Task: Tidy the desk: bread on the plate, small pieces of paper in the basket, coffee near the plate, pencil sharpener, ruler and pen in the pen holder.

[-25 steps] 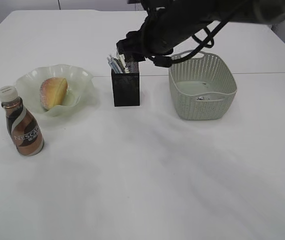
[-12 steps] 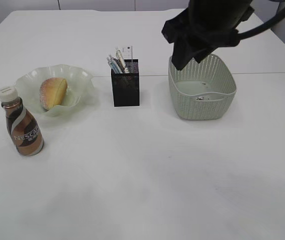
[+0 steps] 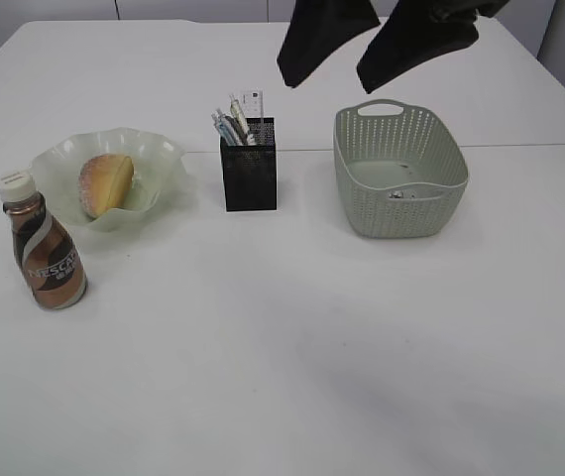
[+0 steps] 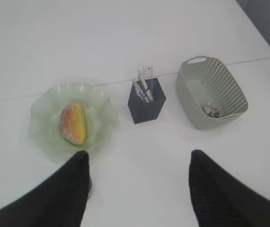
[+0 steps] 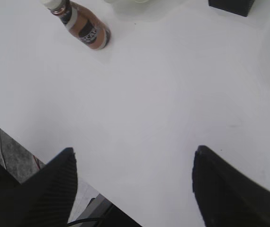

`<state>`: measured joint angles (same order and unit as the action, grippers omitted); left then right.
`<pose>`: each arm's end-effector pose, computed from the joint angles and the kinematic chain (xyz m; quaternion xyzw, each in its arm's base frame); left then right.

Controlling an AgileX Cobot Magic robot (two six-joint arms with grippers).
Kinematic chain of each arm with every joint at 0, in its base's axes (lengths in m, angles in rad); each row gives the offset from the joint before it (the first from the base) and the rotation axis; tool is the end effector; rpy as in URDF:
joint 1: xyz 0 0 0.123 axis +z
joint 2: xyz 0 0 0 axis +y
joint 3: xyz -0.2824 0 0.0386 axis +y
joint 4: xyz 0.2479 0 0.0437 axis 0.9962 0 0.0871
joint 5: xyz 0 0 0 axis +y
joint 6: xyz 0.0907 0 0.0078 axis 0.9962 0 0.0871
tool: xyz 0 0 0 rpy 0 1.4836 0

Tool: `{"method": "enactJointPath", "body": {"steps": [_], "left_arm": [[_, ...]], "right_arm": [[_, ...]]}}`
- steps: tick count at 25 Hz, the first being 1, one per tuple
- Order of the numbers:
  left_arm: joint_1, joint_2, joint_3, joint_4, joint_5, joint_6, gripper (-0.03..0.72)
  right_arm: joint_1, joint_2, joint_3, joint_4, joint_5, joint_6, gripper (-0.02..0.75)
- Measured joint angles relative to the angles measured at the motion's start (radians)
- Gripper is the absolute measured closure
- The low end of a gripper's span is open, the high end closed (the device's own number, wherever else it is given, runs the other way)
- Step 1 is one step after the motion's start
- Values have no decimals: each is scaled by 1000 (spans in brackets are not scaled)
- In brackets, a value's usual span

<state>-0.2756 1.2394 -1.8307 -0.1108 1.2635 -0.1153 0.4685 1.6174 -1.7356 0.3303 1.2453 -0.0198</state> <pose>0.1913 -0.0641 0.5271 0.0806 0.8760 -0.1451 0.4529 0.2887 0.1775 0.4019 -0.2205 0.9260 0.2176 0.2158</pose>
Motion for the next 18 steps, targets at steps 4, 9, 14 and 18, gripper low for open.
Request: {"method": "enactJointPath", "body": {"steps": [4,9,14,18], "left_arm": [[0,-121,0,-11,4,0,197],[0,-260,12,-15,6,0,197],[0,-412,156,-32,6,0,195],[0,-510,320,-61,14,10,195]], "right_arm": [[2,-4,-2,27,0,-29,181],[2,-36,-2,21,1,-54,181],[2,-165,-2,-19,3,-55,181],[2,-318,-2,-128,3,-47,180]]}}
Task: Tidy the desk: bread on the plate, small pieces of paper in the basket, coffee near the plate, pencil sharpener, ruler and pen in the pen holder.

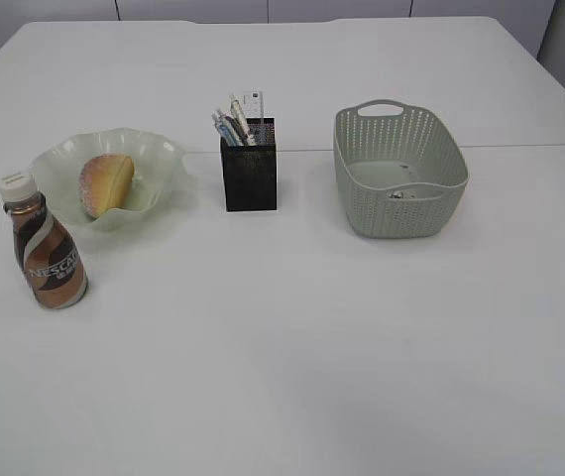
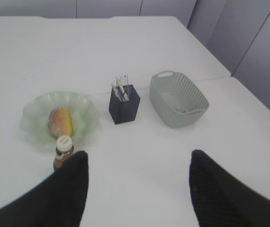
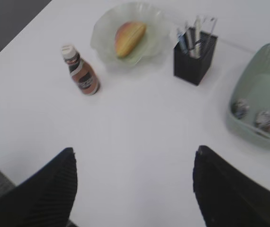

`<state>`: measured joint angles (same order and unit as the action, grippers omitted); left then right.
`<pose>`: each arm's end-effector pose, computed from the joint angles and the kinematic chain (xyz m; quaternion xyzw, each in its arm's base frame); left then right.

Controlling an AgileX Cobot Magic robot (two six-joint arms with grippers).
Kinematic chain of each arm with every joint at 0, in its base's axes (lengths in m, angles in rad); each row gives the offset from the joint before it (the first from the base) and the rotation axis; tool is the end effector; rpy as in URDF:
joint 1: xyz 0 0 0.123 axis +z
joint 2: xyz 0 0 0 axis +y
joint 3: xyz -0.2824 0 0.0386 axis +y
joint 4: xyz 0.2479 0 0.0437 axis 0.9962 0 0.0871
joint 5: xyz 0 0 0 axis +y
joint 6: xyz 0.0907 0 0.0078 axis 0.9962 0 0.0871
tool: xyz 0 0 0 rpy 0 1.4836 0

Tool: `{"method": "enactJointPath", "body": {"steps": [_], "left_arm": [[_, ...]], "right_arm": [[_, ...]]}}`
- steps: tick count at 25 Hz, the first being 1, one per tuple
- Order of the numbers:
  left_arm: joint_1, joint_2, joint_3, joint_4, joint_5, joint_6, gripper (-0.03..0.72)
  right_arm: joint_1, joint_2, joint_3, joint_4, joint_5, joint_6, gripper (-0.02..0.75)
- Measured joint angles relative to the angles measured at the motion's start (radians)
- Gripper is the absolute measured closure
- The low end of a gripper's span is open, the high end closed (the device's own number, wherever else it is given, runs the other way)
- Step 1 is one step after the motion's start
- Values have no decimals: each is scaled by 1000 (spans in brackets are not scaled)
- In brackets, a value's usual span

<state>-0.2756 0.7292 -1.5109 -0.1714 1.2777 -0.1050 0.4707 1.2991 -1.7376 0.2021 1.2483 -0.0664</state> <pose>0.0371 -0.0260 0.5101 0.0952 0.8277 -0.1840 0.5214 0.2012 0.1218 0.4914 -0.2505 0.8715 0.1805 0.3809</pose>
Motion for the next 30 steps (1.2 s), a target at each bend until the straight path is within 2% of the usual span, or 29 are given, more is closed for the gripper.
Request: {"method": "enactJointPath", "body": {"steps": [4,8,14,19,25,30], "left_arm": [[0,-77,134,-30,2,116,195],[0,-156,226,-37,2,231,195],[0,-333,383,-37,2,270,195],[0,-520,557,-42,2,334,195],[0,-668,733,-61,2,347,195],[0,-708,825,-84,-24,347,195]], "right_arm": [[0,-204,78,-146,-14,20,180],[0,-455,295,-220,-59,23,180],[0,-859,683,-231,-90,58,179],[0,-1136,868,-235,-90,91,178],[0,-1312,1024,-253,-87,96,178],[0,-1318,1144,-252,-78,96,178]]}}
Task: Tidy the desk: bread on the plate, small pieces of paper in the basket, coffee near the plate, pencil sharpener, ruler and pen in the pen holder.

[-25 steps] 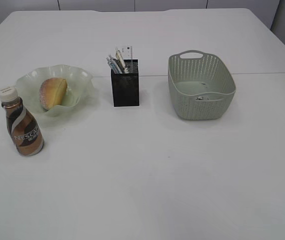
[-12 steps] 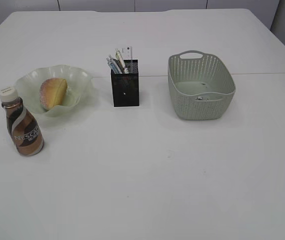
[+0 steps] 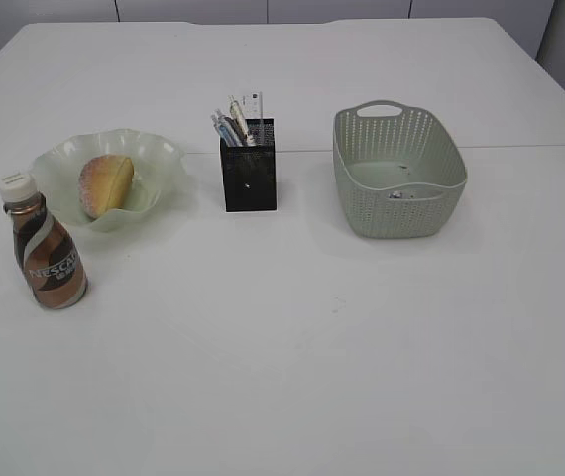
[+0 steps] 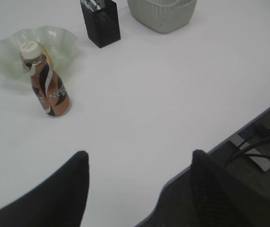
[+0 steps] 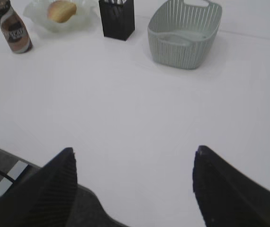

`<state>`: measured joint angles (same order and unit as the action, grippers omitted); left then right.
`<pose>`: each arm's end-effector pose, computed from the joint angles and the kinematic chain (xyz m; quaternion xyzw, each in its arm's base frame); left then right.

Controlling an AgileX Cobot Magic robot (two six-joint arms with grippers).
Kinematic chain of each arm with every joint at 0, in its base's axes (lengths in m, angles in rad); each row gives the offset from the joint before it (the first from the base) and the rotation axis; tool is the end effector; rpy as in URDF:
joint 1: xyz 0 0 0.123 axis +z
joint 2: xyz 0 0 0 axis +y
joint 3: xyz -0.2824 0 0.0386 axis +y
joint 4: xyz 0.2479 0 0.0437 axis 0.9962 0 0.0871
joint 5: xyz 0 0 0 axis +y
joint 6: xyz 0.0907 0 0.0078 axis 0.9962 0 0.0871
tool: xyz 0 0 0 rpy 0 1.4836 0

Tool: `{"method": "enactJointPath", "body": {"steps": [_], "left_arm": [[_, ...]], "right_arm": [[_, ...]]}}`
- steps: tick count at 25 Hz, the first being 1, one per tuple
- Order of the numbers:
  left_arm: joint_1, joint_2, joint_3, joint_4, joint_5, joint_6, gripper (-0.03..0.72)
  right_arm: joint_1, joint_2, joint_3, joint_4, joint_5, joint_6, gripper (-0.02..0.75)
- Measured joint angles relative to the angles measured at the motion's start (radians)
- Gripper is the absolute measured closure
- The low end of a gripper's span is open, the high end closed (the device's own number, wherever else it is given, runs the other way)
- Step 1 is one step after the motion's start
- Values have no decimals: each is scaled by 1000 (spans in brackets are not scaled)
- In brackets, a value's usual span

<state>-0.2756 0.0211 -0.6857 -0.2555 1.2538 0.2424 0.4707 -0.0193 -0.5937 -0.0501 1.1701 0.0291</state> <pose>-0.0401 -0.0114 0.3130 0.2452 0.8181 -0.1328 0.5030 -0.0199 -0.0148 0.2933 -0.1830 0.8322 0.1053 0.5128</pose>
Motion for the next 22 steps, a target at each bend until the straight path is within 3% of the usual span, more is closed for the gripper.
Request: {"method": "enactJointPath", "body": {"steps": [10,22], "left_arm": [[0,-2,138,-17,-84,6,195],[0,-8,154,14,-139,-60,195]], "right_arm": [[0,0,97,15,-4,-21,178],[0,0,97,17,-6,-29,178]]}}
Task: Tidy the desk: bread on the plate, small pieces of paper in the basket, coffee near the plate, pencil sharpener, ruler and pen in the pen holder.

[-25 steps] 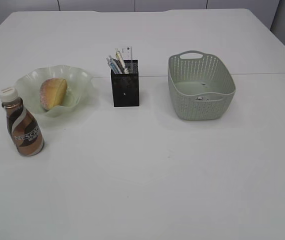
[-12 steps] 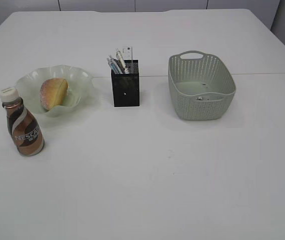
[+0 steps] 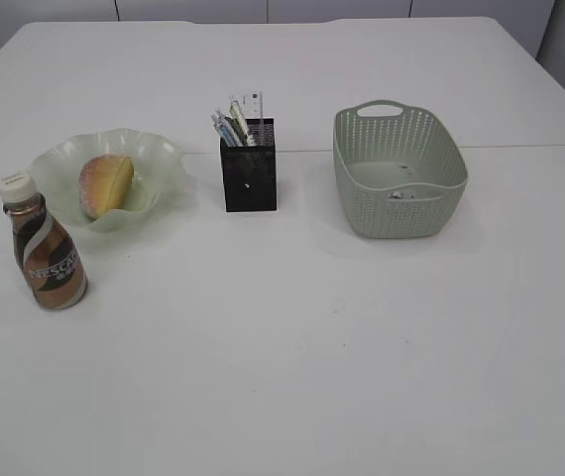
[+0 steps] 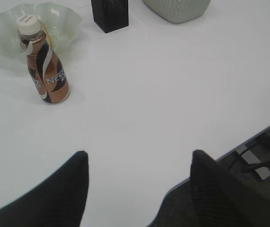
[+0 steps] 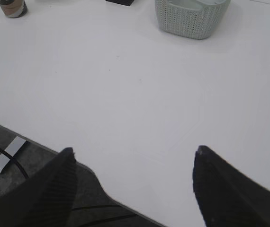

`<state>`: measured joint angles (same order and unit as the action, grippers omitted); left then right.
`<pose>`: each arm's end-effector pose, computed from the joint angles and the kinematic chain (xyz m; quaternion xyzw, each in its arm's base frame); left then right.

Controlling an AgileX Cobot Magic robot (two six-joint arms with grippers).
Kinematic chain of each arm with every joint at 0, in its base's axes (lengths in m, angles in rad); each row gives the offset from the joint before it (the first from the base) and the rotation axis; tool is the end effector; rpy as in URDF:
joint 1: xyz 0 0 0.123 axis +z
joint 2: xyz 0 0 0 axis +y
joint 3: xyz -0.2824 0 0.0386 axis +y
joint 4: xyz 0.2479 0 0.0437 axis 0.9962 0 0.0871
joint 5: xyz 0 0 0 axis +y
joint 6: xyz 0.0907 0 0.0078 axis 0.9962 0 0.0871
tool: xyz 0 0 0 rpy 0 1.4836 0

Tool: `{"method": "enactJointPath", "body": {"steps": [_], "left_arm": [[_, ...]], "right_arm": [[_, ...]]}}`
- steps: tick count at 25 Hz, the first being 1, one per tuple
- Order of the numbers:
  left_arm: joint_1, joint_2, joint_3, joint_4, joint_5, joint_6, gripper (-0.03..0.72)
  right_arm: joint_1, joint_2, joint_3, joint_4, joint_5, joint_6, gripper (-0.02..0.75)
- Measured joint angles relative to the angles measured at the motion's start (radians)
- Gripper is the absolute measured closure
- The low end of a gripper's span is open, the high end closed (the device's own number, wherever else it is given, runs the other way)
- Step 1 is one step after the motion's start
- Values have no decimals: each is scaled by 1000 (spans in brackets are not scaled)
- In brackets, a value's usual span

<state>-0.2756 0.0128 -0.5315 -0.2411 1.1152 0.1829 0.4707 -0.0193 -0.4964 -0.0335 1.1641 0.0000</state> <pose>-0.0151 -0.0160 0.2835 0.2034 0.8317 -0.1431 0.4964 -0.0094 -0.0079 0.2679 -0.2025 0.8514 0.0965 0.4741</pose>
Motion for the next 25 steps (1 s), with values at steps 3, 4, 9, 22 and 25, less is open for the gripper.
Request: {"method": "enactJointPath", "body": {"steps": [3,4,9,22,25], "left_arm": [[0,0,0,2,-4,-2,195],[4,0,0,2,-4,-2,195],[120,0,0,2,-4,-2,195],[345,0,0,2,-4,-2,195],[345,0,0,2,-4,-3,195]], "right_arm": [[-2,0,0,0,0,0,178],[-12,0,0,0,0,0,178],[-145,0,0,2,-2,0,178],[-411,0,0,2,-2,0,178],[-411,0,0,2,-2,0,178]]}}
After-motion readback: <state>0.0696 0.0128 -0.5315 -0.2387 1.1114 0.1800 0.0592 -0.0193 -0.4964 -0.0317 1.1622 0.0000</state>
